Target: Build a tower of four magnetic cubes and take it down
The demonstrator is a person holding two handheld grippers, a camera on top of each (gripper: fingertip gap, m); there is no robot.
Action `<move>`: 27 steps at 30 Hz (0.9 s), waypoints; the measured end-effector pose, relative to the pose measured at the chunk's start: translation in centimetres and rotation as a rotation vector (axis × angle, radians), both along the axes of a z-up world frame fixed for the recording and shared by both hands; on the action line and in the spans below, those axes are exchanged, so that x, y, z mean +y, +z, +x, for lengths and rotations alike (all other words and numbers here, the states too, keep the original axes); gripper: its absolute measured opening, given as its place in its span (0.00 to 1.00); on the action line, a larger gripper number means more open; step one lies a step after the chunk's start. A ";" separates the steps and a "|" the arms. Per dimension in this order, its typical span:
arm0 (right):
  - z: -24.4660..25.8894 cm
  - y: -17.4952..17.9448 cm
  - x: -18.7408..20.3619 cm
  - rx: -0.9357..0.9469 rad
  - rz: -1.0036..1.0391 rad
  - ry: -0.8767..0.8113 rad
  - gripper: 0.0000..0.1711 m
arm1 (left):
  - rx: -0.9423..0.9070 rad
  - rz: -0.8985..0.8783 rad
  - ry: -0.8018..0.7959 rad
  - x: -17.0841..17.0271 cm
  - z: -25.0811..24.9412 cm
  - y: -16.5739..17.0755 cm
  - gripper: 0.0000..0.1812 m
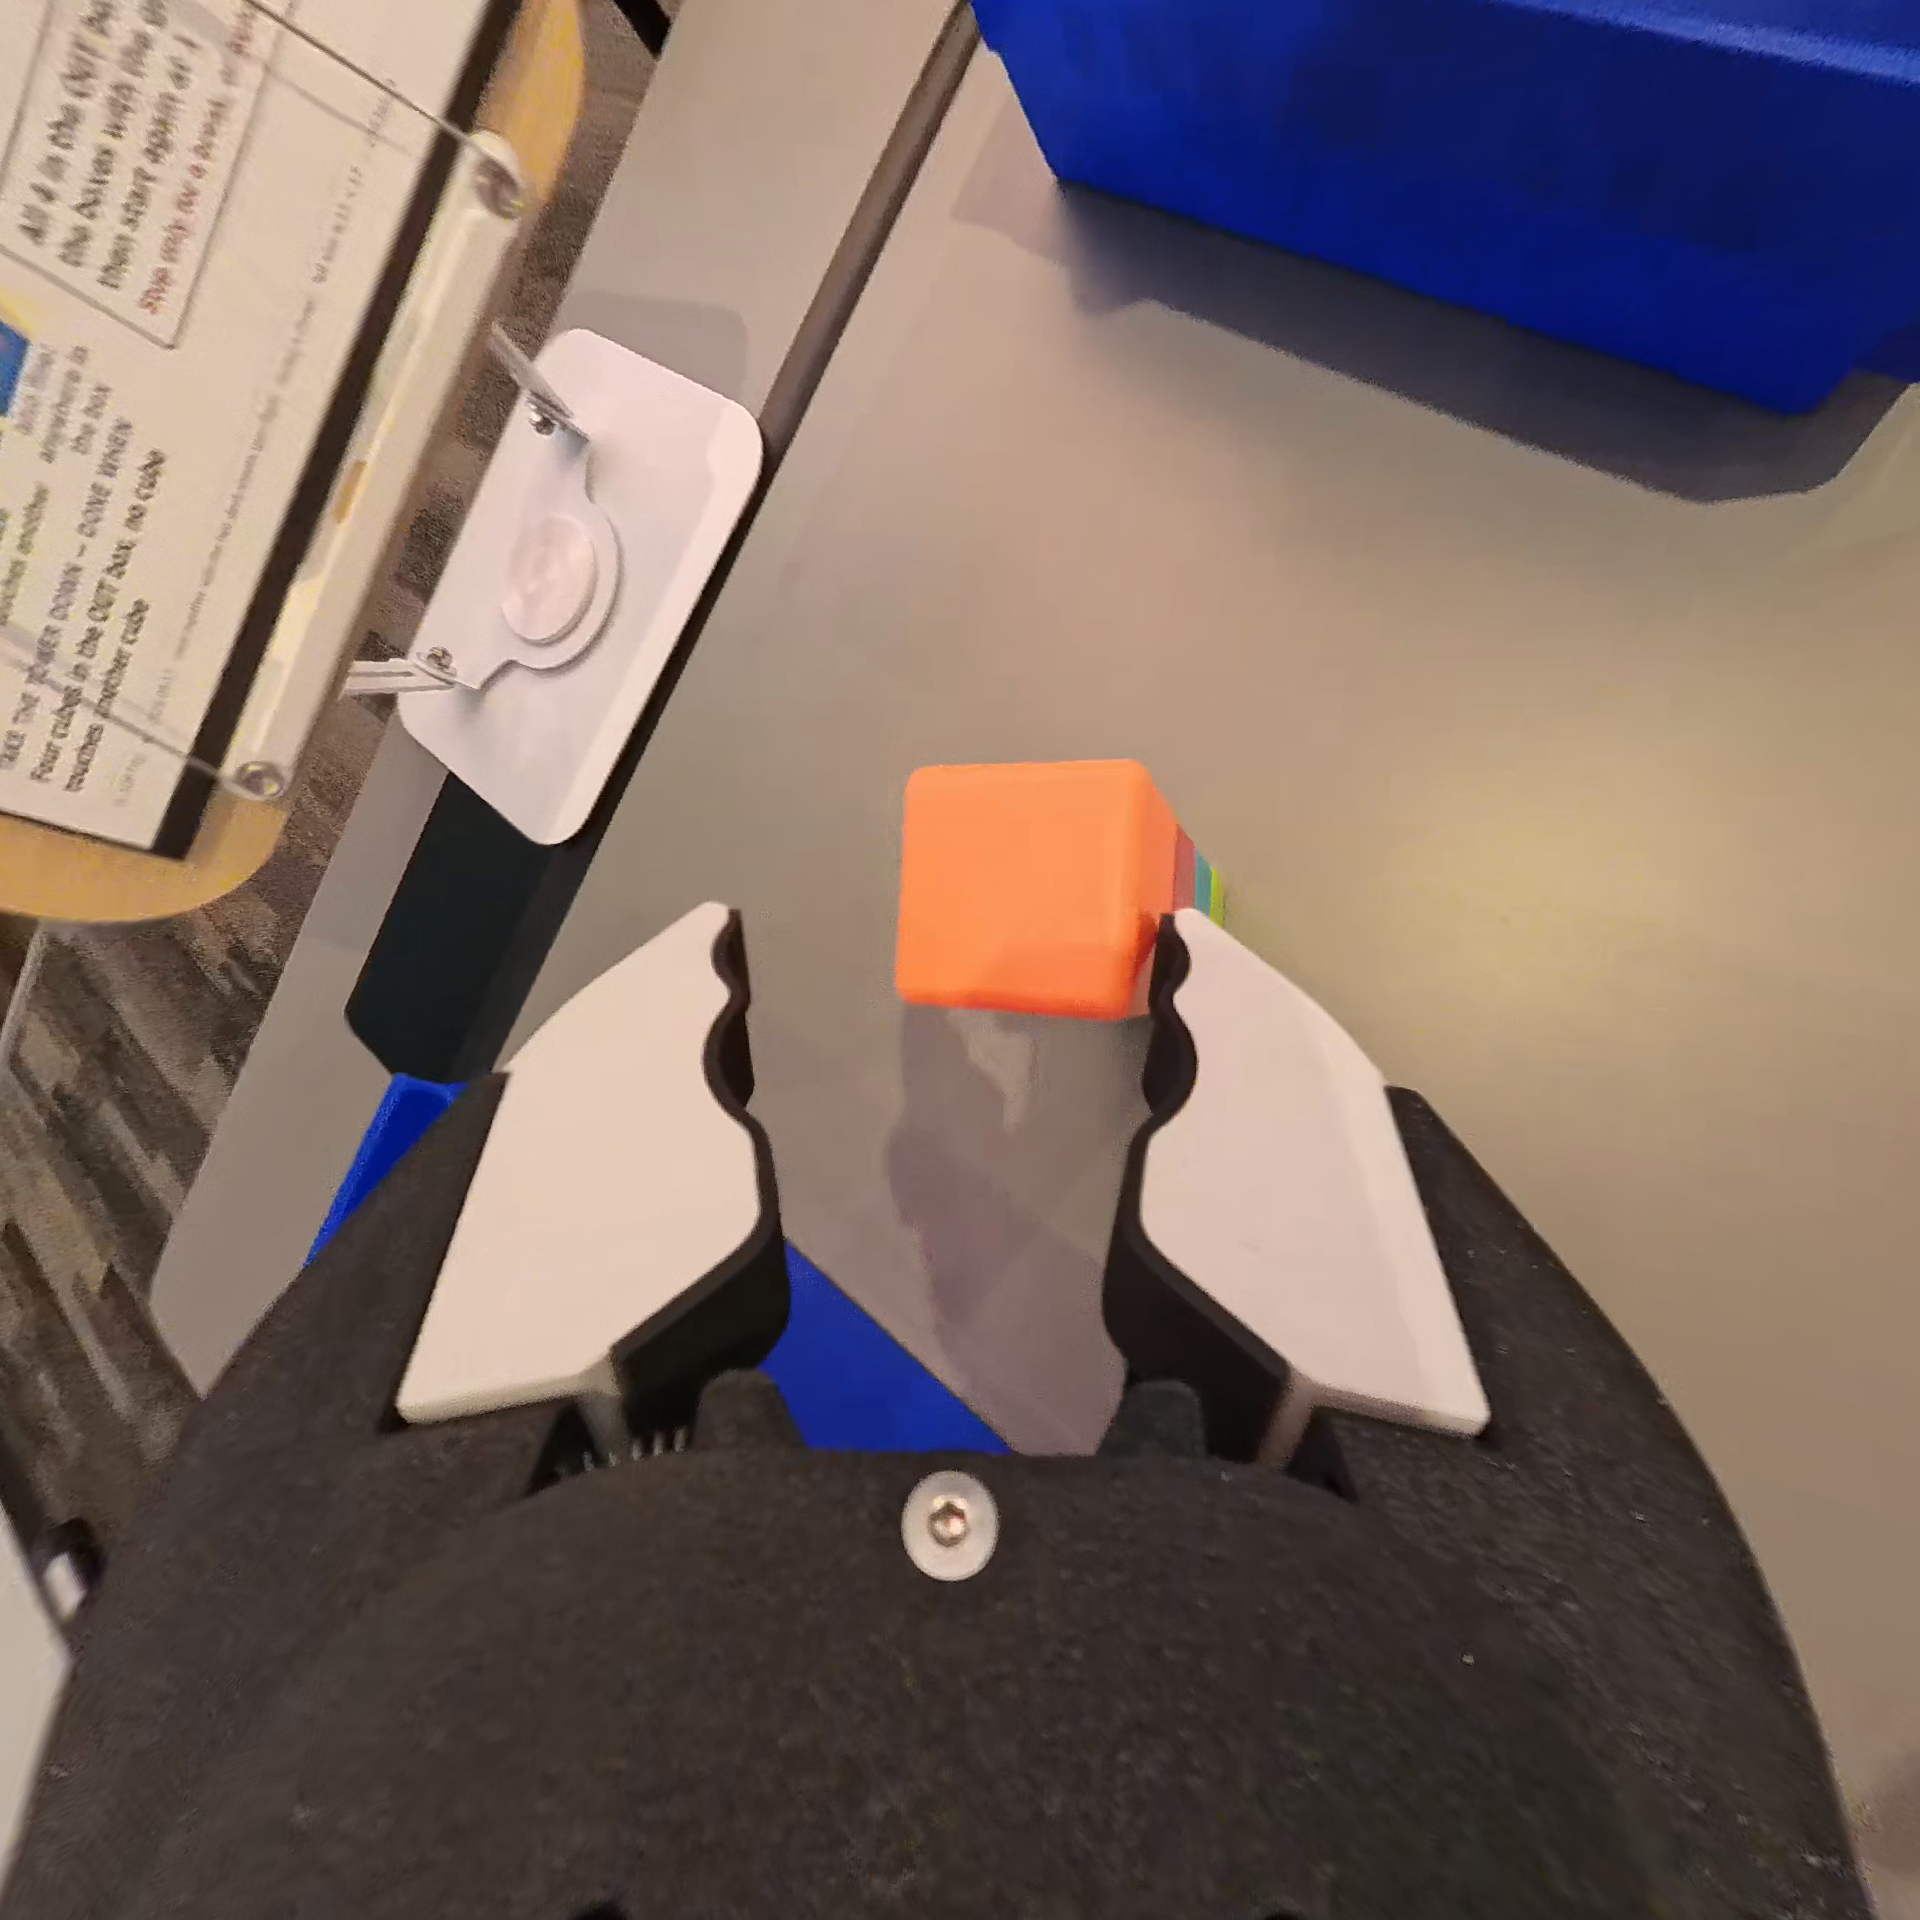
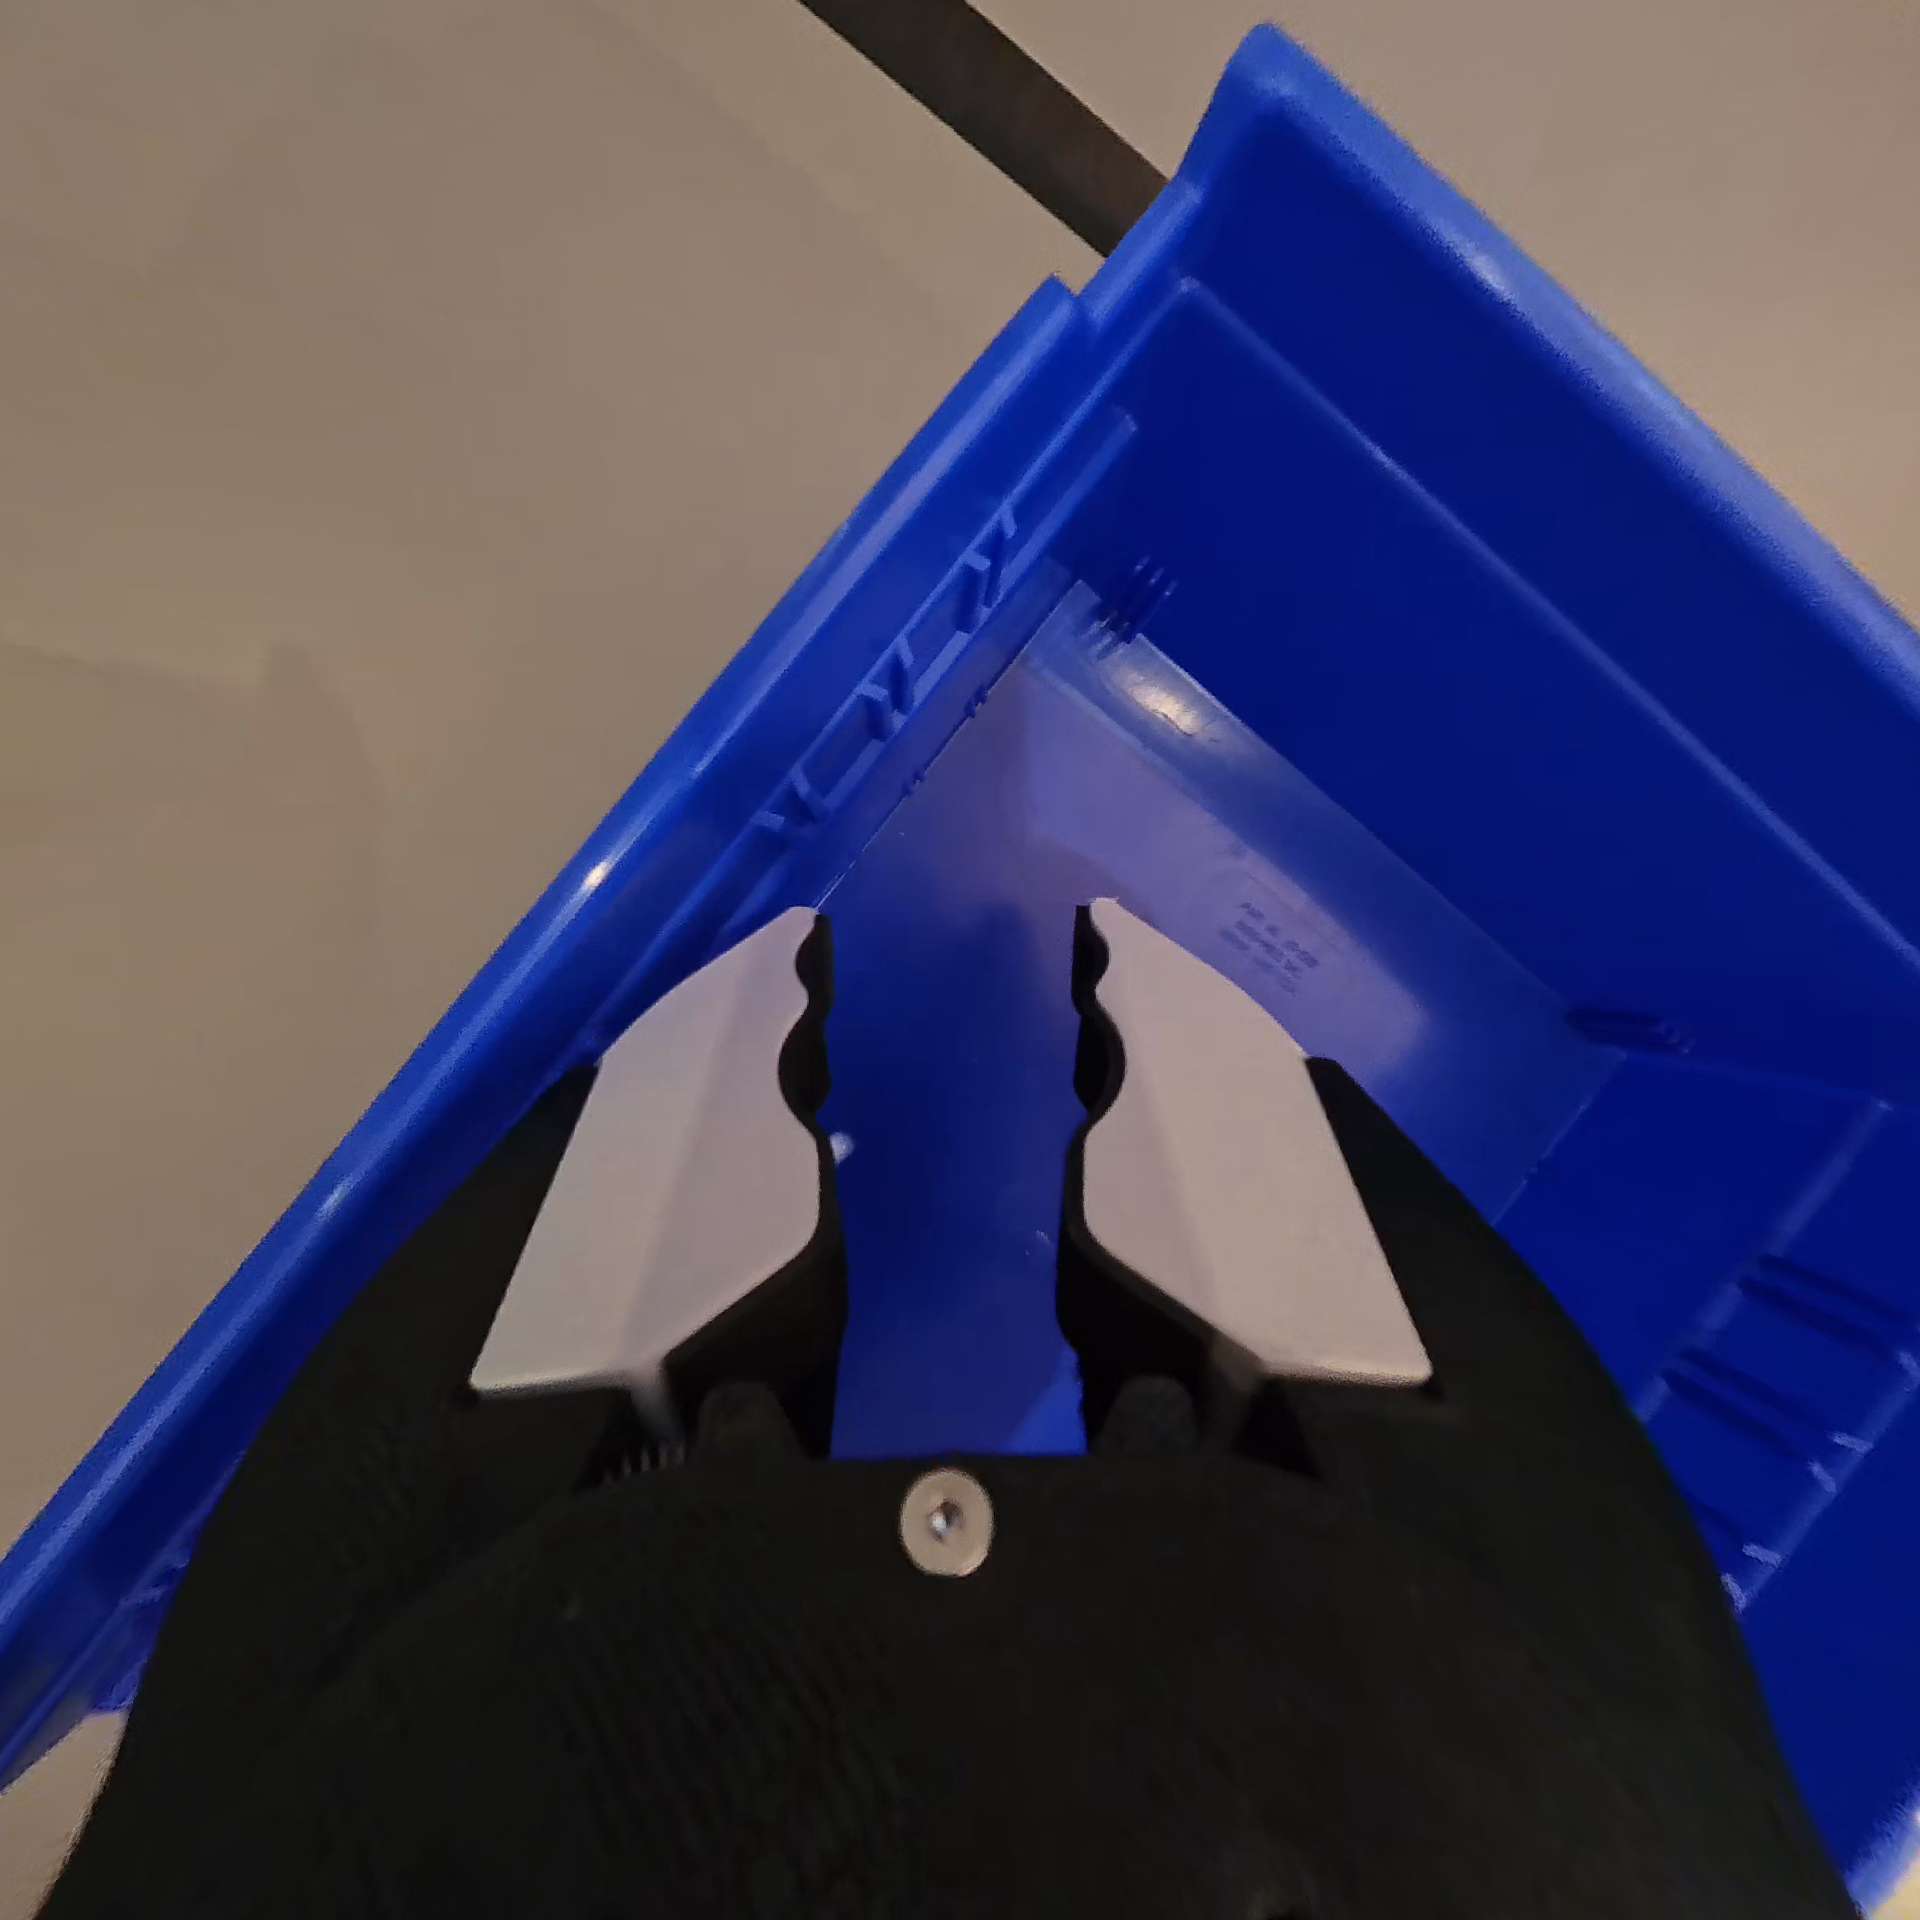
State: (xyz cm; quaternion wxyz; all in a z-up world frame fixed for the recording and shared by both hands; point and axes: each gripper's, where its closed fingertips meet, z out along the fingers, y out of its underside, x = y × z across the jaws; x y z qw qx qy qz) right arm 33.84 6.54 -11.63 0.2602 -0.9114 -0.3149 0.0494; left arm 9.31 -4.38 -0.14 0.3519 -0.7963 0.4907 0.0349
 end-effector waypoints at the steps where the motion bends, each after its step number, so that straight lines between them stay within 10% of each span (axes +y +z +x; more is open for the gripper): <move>1: 0.1 0.3 0.0 0.002 0.009 -0.003 0.27 | -0.040 0.011 0.005 -0.2 -0.4 0.9 0.41; 10: 1.3 4.6 0.0 0.118 0.116 -0.023 0.27 | -0.444 0.154 -0.090 -1.8 0.7 5.6 0.45; 27: -2.3 11.5 -2.7 0.270 0.268 0.120 0.27 | -0.697 0.130 0.037 0.4 1.1 -5.9 0.52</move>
